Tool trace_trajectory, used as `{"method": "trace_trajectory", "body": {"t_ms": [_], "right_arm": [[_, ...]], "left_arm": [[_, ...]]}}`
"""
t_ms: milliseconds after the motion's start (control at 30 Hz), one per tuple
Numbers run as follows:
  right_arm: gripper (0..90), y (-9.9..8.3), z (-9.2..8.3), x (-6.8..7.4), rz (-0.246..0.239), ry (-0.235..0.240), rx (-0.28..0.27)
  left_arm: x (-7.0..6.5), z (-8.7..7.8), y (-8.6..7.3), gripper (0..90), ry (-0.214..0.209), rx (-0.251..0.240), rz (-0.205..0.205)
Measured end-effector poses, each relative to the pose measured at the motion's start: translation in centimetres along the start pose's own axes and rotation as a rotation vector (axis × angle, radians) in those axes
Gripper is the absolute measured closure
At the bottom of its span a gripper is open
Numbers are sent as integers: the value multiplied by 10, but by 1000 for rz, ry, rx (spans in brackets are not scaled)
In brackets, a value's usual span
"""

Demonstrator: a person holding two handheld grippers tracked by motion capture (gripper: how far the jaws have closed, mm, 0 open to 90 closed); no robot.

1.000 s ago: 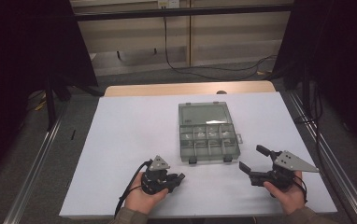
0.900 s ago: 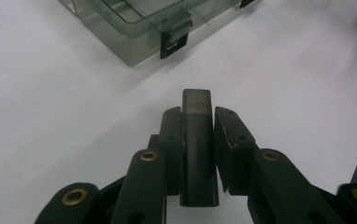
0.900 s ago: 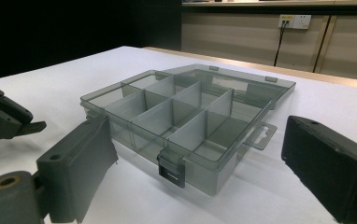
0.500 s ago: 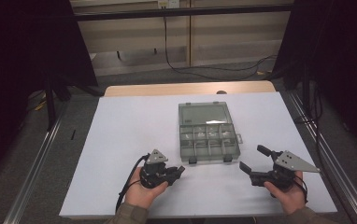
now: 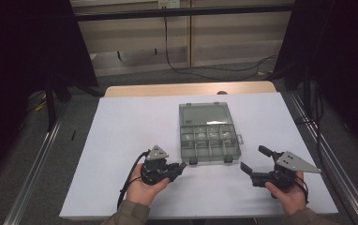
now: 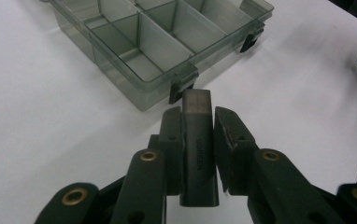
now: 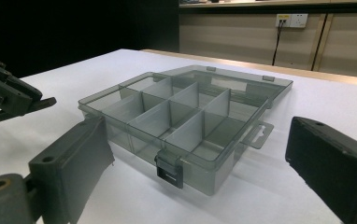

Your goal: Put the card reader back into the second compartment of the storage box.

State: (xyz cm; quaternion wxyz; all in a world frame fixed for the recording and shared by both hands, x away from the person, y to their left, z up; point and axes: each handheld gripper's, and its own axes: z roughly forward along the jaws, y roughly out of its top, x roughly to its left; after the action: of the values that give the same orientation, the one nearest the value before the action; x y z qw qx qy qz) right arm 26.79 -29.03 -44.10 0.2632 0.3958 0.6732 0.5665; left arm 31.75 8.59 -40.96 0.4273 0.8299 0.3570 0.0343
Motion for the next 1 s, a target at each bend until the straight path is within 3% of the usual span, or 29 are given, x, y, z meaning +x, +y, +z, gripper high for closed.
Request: {"method": "trace_trajectory", "body": {"t_ms": [400, 1000], "right_arm": [[52, 0, 0, 0, -4, 2, 7], [52, -1, 0, 0, -1, 4, 6]], "left_arm": [[1, 0, 14, 740, -3, -28, -5], [4, 14, 35, 740, 1, -48, -20]]}}
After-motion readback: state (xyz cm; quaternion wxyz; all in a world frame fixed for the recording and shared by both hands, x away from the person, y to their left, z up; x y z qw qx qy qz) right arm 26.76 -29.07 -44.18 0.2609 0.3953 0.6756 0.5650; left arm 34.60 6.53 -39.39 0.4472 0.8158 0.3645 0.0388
